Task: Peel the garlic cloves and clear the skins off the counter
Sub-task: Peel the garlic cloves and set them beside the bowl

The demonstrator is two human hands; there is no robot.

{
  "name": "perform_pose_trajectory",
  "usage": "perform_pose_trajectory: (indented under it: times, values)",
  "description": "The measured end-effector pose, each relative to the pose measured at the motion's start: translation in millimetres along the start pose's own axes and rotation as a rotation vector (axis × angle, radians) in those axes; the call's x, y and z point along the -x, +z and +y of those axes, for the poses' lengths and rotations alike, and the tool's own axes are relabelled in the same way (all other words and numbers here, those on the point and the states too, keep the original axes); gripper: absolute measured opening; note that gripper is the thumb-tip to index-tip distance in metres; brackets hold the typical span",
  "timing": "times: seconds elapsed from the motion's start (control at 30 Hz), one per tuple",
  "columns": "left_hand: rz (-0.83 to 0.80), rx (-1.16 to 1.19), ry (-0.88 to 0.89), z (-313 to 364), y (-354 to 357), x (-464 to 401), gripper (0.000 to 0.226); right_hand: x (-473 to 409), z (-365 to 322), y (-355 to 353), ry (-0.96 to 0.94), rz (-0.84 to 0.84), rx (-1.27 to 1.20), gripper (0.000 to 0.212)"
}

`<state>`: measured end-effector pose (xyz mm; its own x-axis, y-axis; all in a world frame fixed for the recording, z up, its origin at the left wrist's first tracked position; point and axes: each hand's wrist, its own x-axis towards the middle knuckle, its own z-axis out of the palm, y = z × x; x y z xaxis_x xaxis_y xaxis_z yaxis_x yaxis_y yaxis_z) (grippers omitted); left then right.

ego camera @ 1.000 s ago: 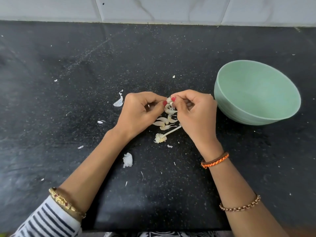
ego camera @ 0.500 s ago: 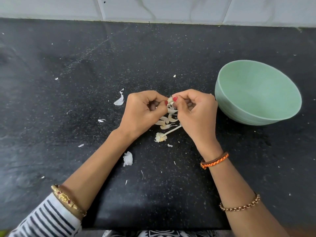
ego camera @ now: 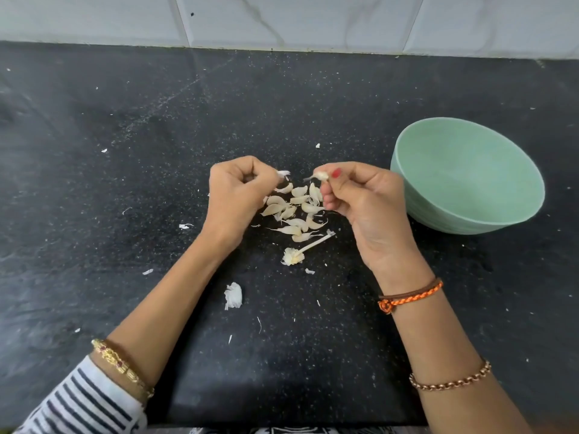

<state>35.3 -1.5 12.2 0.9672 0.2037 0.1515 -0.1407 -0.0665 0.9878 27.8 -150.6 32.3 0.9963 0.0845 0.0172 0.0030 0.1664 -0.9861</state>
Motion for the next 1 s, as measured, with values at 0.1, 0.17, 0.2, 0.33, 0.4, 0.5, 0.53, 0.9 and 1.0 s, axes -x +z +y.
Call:
perform_pose_trajectory:
  times: [0.1, 0.17, 0.2, 0.33, 0.4, 0.5, 0.53, 0.9, 1.0]
  values:
    - [-0.094, -0.075, 0.027, -1.3, 0.9, 2.0, 0.029, -0.2, 2.7, 0.7, 0.000, 0.033, 0.001, 0.017]
    - [-0.184, -0.156, 0.088, -4.1, 4.1, 6.4, 0.037, 0.1, 6.3, 2.4, -0.024, 0.039, 0.080, 0.021]
    - [-0.216, -0.176, 0.114, -5.5, 5.3, 7.5, 0.033, 0.5, 7.5, 3.3, -0.052, 0.049, 0.125, 0.022]
    - [-0.222, -0.026, 0.086, -3.5, 5.2, 7.1, 0.008, 1.3, 7.9, 4.4, -0.161, 0.094, 0.222, 0.022]
    - [-0.194, 0.021, 0.057, -0.5, 5.6, 7.5, 0.013, 1.3, 8.5, 4.0, -0.198, 0.104, 0.263, 0.023]
    - [-0.168, 0.059, 0.019, 5.3, 7.3, 9.4, 0.016, 0.0, 12.1, 3.6, -0.245, 0.108, 0.345, 0.022]
    - [-0.165, 0.068, 0.010, 6.1, 7.3, 9.7, 0.016, -0.7, 13.8, 3.6, -0.271, 0.114, 0.390, 0.021]
    - [-0.169, 0.254, -0.233, 4.2, 11.6, 9.3, 0.038, -3.2, 24.2, 3.8, -0.575, 0.249, 0.674, 0.014]
    - [-0.168, 0.289, -0.278, 5.6, 13.0, 8.6, 0.045, -2.6, 24.3, 4.6, -0.603, 0.246, 0.663, 0.014]
